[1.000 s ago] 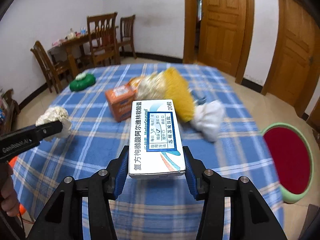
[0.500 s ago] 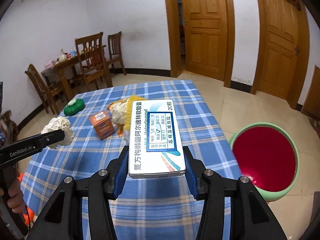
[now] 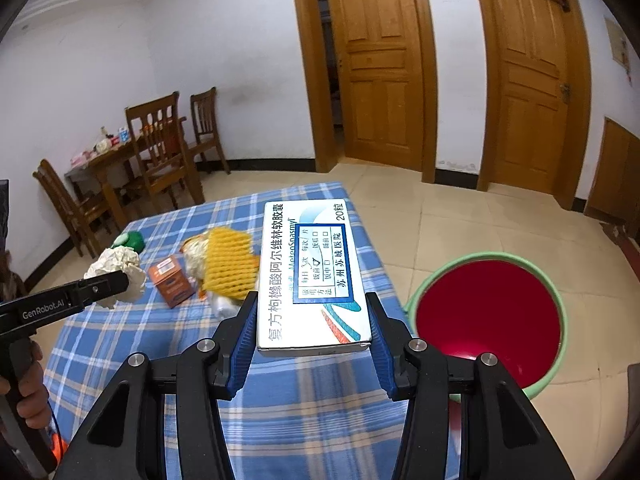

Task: Collect trash
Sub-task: 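Carry the medicine box over the red bin and open the right gripper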

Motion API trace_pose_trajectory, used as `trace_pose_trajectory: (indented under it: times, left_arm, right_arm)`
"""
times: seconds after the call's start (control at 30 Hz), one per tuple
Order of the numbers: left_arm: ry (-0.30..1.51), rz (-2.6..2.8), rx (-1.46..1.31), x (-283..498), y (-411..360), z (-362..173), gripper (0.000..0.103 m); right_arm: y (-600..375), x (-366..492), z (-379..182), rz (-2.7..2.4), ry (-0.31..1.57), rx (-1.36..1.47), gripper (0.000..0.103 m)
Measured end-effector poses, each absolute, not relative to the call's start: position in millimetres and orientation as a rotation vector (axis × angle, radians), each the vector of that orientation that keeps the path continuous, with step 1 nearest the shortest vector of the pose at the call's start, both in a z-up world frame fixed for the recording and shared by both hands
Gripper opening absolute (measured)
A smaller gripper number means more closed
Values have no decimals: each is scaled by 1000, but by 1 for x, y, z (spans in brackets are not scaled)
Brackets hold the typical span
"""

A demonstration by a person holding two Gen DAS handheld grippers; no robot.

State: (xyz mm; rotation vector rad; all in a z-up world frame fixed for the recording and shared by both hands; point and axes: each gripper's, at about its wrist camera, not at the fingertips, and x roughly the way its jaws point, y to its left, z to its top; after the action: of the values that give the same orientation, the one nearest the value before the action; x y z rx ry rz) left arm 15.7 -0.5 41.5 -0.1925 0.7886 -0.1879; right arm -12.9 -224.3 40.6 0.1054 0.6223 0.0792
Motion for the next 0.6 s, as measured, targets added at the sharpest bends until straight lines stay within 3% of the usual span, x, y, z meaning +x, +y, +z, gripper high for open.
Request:
trace_pose_trajectory:
  times: [0.6]
  left_arm:
    - [778,-299,-139,44,-65,48,49]
  right_arm:
    - [-280,-14,36,-69,616,166,52]
